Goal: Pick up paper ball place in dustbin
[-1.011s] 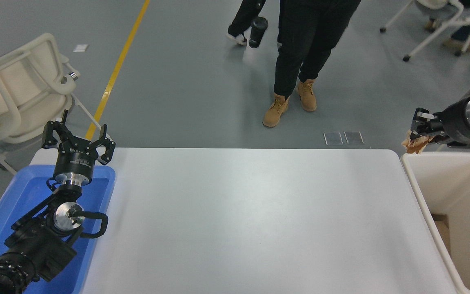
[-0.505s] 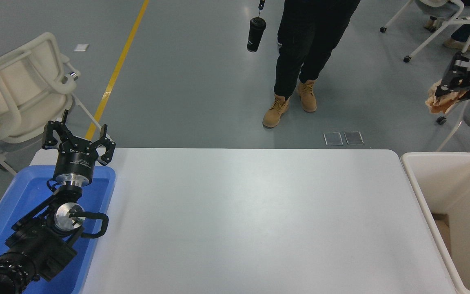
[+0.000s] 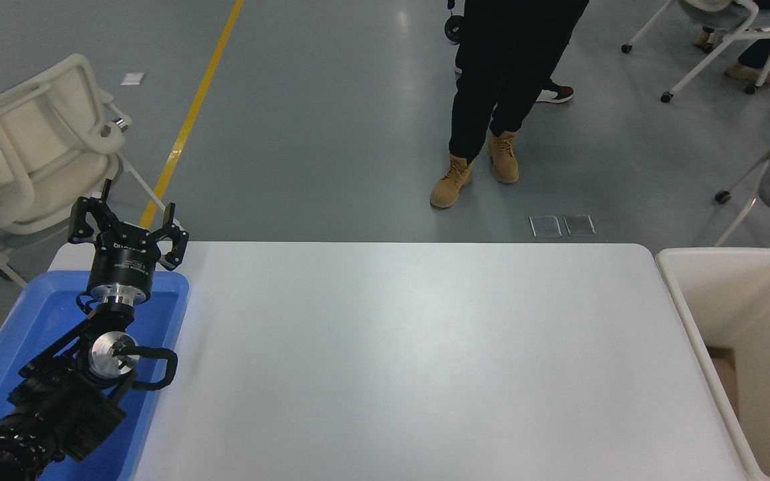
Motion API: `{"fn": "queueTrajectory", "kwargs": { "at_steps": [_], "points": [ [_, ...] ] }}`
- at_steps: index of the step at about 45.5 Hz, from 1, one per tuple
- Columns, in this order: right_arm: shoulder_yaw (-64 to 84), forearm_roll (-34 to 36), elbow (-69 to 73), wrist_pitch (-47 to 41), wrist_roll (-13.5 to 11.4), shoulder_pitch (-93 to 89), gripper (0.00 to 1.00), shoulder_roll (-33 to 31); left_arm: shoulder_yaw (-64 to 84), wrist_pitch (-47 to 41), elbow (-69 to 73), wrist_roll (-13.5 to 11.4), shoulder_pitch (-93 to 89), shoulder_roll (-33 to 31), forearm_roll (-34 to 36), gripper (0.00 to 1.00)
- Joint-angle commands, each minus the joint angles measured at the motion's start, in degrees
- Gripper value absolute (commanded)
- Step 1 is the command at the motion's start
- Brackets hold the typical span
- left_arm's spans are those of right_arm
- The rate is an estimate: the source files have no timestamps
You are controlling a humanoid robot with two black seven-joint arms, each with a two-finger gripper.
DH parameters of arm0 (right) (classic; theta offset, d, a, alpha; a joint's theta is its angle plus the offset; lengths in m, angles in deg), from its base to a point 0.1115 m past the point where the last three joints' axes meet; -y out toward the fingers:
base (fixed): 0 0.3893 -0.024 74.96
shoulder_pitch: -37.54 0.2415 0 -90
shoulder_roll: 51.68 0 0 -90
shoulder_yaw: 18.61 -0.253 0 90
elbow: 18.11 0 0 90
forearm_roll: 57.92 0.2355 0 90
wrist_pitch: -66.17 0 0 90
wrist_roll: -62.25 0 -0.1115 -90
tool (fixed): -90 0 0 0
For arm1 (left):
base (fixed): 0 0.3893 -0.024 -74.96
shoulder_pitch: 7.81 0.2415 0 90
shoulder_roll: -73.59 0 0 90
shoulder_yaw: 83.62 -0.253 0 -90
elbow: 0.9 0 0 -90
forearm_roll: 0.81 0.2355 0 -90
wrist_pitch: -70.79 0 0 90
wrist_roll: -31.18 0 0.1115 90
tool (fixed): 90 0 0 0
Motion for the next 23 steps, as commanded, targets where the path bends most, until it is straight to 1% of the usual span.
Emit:
{"fn": "queueTrajectory", "kwargs": {
  "at_steps": [1,6,12,19,23],
  "points": [
    [-8.22,11.44,-21.86,5.74,-0.13,-22.57,0.00,5.34,0.00,0.00,0.03,0.00,0.00,0.02,0.01,0.99],
    [-9.71,17.16,-25.92,9.69,-0.13,-29.34,0.00,5.95,0.00,0.00,-0.05,0.00,0.00,0.02,0.01,0.99],
    [-12.52,21.11,-26.80,15.40,-0.13,-35.76,0.00,6.66,0.00,0.00,-0.05,0.00,0.00,0.02,0.01,0.99],
    [-18.76,22.09,-27.41,21.56,-0.13,-43.31,0.00,6.83,0.00,0.00,-0.05,0.00,0.00,-0.06,0.01,0.99],
    [-22.01,22.09,-28.73,23.41,-0.13,-46.75,0.00,7.71,0.00,0.00,0.03,0.00,0.00,0.02,0.01,0.99]
  ]
}}
